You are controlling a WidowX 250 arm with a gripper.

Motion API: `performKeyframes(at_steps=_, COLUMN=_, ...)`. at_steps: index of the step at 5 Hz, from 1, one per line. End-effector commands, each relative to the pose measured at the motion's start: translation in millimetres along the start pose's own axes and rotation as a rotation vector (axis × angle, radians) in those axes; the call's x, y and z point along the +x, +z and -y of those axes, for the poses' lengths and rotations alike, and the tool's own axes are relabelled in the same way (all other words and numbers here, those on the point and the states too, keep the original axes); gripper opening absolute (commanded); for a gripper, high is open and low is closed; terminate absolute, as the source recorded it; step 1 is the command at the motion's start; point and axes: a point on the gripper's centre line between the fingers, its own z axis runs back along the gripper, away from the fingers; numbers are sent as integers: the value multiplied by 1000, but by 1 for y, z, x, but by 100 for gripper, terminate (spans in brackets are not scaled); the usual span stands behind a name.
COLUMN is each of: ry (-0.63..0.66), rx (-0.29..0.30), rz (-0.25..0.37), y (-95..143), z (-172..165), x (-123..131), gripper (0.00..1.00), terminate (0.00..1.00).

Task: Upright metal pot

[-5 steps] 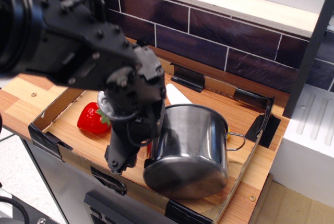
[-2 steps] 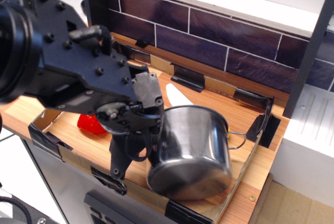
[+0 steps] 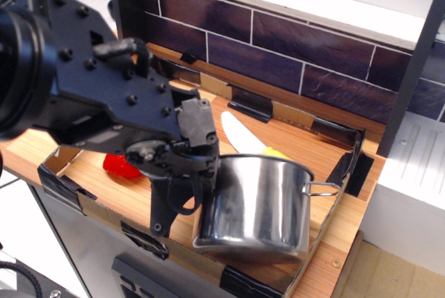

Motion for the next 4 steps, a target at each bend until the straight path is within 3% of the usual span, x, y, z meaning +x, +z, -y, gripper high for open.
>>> performKeyframes(at_steps=1, ry=87, rx=264, rz=35, y=6, z=-32, x=-7, gripper=0, terminate=0)
performKeyframes(at_steps=2, ry=117, rx=361, rz=53, y=7, z=-42, x=-7, gripper=0, terminate=0)
performKeyframes(at_steps=3, ry=45, rx=459, rz=66, y=5, z=-35, x=-9, gripper=0, terminate=0)
performKeyframes(at_steps=4, ry=33, rx=376, rz=38, y=-7, z=-26, x=-13, gripper=0, terminate=0)
